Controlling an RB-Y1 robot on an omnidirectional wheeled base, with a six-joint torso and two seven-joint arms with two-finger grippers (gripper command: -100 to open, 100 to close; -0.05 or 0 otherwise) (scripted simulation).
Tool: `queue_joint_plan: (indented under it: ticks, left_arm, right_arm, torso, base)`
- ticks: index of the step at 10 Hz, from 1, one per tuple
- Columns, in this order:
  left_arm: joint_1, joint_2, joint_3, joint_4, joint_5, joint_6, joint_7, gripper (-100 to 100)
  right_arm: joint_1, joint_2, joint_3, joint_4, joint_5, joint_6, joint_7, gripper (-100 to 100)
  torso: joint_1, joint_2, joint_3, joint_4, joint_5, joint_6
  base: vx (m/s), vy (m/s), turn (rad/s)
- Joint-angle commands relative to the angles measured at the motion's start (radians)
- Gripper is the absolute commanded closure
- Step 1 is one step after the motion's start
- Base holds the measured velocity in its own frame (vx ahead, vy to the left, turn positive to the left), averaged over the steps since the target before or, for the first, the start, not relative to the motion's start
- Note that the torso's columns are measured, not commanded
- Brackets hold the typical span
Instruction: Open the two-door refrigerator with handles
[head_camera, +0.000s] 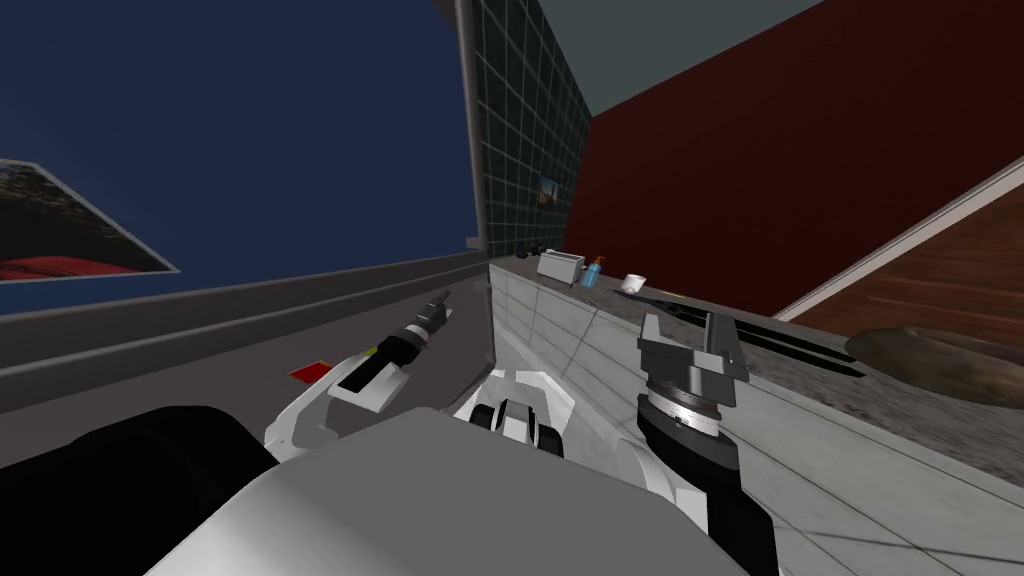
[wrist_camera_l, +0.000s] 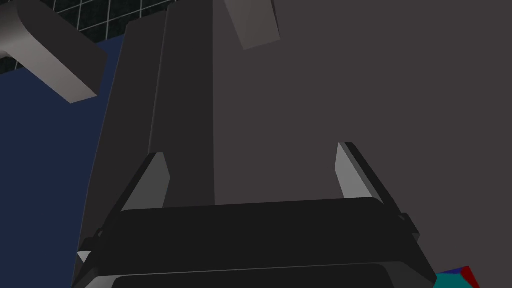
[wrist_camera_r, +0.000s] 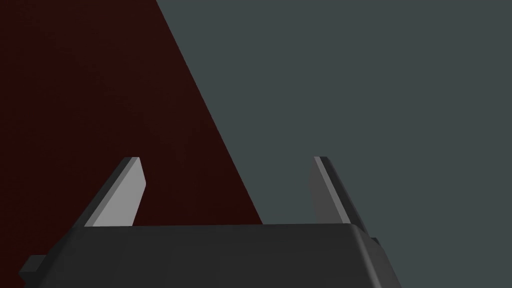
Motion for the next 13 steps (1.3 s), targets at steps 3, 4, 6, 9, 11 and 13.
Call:
queue_joint_plan:
  ticks: [3, 4, 6, 9, 11, 13]
  left_arm:
    - [0.014, 0.086, 0.02, 0.01, 0.016, 0.115, 0.041, -100]
    - [0.018, 0.115, 0.027, 0.011, 0.021, 0.149, 0.053, -100]
    - [0.022, 0.144, 0.033, 0.012, 0.026, 0.183, 0.066, -100]
    - [0.031, 0.203, 0.045, 0.008, 0.035, 0.249, 0.09, -100]
    - [0.038, 0.258, 0.056, -0.004, 0.043, 0.307, 0.112, -100]
    - [0.044, 0.307, 0.065, -0.024, 0.051, 0.359, 0.131, -100]
  right_arm:
    - [0.0, 0.0, 0.0, 0.0, 0.0, 0.0, 0.0, 0]
    - [0.0, 0.0, 0.0, 0.0, 0.0, 0.0, 0.0, 0]
    - [0.0, 0.0, 0.0, 0.0, 0.0, 0.0, 0.0, 0]
    - [0.0, 0.0, 0.0, 0.0, 0.0, 0.0, 0.0, 0]
    - [0.0, 0.0, 0.0, 0.0, 0.0, 0.0, 0.0, 0]
    - [0.0, 0.0, 0.0, 0.0, 0.0, 0.0, 0.0, 0]
  torso:
    - [0.0, -0.001, -0.001, 0.0, 0.0, 0.0]
    - [0.0, 0.0, 0.0, 0.0, 0.0, 0.0]
    - [0.004, -0.009, -0.005, -0.002, 0.002, 0.004]
    - [0.011, -0.022, -0.013, -0.006, 0.004, 0.006]
    - [0.014, -0.026, -0.015, -0.008, 0.005, 0.009]
    - [0.017, -0.036, -0.022, -0.009, 0.005, 0.012]
  base:
    - [0.061, 0.015, -0.143]
    - [0.031, 0.011, -0.097]
    - [0.029, 0.01, -0.112]
    - [0.036, 0.006, -0.096]
    - [0.018, 0.023, -0.125]
    - [0.034, 0.004, -0.104]
